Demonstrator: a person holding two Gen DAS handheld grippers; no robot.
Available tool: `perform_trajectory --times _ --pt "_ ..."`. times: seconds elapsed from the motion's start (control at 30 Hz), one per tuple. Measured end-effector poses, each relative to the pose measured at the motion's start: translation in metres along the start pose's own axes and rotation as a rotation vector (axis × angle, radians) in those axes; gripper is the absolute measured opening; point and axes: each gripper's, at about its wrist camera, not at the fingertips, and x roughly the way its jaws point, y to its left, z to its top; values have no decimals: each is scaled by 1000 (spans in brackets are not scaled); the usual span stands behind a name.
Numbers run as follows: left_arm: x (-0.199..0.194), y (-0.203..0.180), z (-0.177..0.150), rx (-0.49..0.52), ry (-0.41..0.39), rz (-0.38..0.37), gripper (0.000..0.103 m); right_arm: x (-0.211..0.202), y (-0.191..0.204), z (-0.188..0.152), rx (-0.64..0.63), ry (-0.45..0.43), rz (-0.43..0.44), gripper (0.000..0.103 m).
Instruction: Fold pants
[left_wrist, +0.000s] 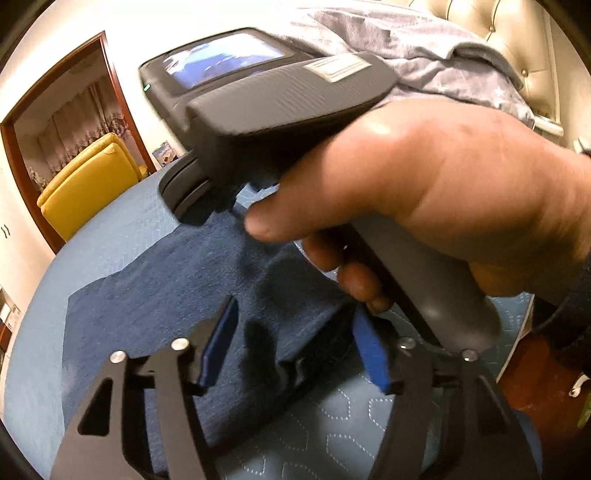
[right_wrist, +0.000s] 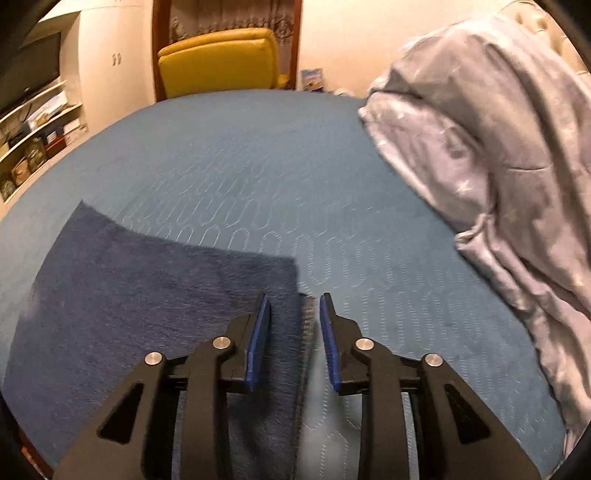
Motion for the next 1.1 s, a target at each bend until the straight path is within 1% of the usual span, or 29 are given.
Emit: perform_trajectory --times 0.1,0.13,0.2,0.3,0.33,0.37,0.4,0.47,0.5,0.53,0.57,0.6,0.63,0.67,0.7,0.73,0.77,0.8,0.87,0.97,1.0,1.03,1.07,1.1 --pt "-13 7 0 -3 -23 -12 72 -17 -3 -2 15 -21 -35 33" --pt "-19 9 0 -9 -28 -16 73 -25 -3 -4 20 -29 -43 33" --pt "-33 17 -2 -41 -34 -36 73 -40 -3 -9 32 -39 -48 33" --pt "-59 33 -9 -111 -48 -41 73 -52 -4 -20 68 -35 -72 34" --pt "-69 43 -9 -143 -67 -33 69 -57 -6 -29 87 -34 -76 34" --pt "-78 55 -4 -176 -98 -12 68 -59 -6 -35 101 -32 -76 35" --pt "-82 64 2 -197 -112 5 66 -61 -7 -44 124 -23 -72 35" --pt "-68 95 18 -251 -101 10 60 -58 -5 -67 157 16 -57 35" --pt "-48 117 32 -288 -83 -2 53 -55 -3 -76 164 32 -60 35" --pt "-33 127 39 -292 -61 -21 49 -51 -1 -86 174 54 -60 35" --pt "-6 135 52 -292 -12 -63 43 -48 -1 -92 181 66 -67 35" --pt "22 142 62 -309 45 -104 30 -46 -2 -98 194 75 -81 35" --pt "48 143 68 -316 99 -143 25 -44 -3 -100 203 82 -91 35" --pt "68 143 70 -318 146 -183 25 -42 -4 -103 212 91 -99 35" --pt "90 143 69 -322 193 -208 20 -39 -6 -106 228 106 -106 35" --pt "112 143 67 -321 234 -208 20 -37 -7 -107 233 112 -107 35" --pt "128 141 66 -304 257 -210 20 -35 -7 -108 233 116 -116 35" --pt "135 135 69 -254 244 -192 21 -33 -6 -110 228 119 -128 35" --pt "142 131 71 -230 260 -186 21 -31 -5 -113 226 123 -135 35" --pt "134 140 75 -256 258 -203 24 -32 -5 -111 233 122 -133 35" --pt "124 148 75 -282 245 -202 31 -37 -5 -110 235 121 -146 35" --pt "116 150 76 -295 234 -192 43 -40 -5 -109 236 121 -155 35" --pt "99 157 73 -310 213 -175 48 -47 -4 -107 237 122 -168 37" --pt "85 160 71 -315 198 -168 56 -57 -2 -105 244 120 -188 50"
